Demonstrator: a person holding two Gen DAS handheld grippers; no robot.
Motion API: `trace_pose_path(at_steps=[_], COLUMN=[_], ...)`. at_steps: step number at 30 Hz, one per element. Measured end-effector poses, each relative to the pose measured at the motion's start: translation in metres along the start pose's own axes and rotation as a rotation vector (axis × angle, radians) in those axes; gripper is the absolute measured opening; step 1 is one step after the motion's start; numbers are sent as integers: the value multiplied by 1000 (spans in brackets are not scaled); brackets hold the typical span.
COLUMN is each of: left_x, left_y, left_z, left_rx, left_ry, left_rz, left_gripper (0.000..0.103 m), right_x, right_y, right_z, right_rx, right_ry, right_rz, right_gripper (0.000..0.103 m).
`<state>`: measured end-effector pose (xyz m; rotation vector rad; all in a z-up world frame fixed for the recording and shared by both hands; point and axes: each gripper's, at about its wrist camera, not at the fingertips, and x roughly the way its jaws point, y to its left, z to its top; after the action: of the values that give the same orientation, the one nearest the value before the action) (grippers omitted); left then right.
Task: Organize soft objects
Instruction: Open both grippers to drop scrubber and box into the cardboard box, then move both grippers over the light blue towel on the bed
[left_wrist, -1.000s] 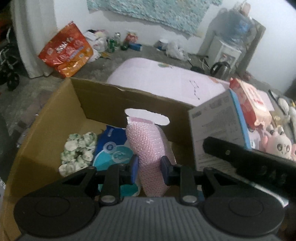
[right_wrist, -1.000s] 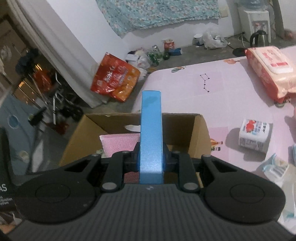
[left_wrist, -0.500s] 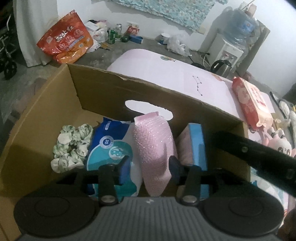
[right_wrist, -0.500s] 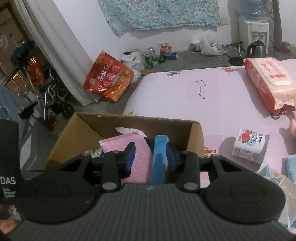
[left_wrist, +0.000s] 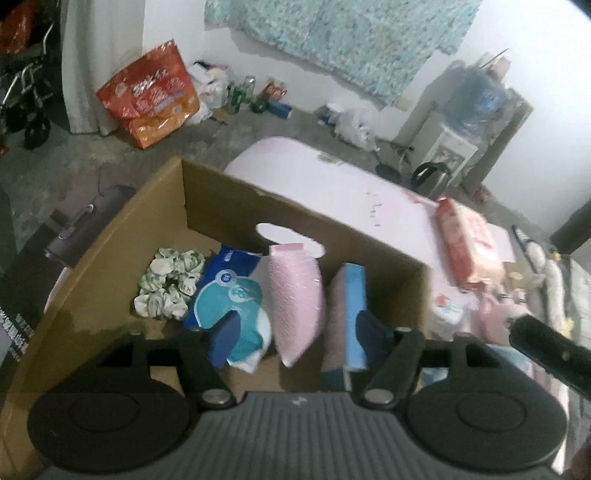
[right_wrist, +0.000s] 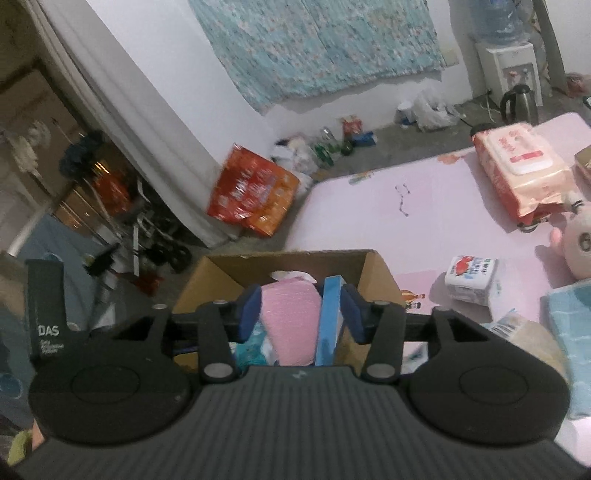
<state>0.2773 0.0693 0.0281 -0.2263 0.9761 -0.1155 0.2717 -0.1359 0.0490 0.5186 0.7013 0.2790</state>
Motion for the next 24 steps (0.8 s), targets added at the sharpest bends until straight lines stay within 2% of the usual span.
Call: trace_pose_path(at_steps=[2,7,10,14,19,24], left_x=[-20,-59,-65,-54,-20,22], left_y=[-10,-55,-93,-148,-210,-248], left_z=[-7,-33,-51,-77,-102,-119], left_rx=[13,114,198,302,417,446], left_ry=[-18,-59,-55,9,99,137], left_rz=[-25,-106,-144,-198,-213,-174], left_gripper=[79,90,94,94,94,92], right_x=[-32,-115,-164,-203,-211,-182], right_y=[-8,-48,-86,-138,-195,-233], right_z=[-4,-21,-34,-58,-85,-96], right_rx=[-2,9,53,111,186,158], right_ry=[-23,-93,-143,-172,-149,-120], right_rz=[24,23,-17,-79,-142,-232], right_gripper=[55,75,78,80,80,78])
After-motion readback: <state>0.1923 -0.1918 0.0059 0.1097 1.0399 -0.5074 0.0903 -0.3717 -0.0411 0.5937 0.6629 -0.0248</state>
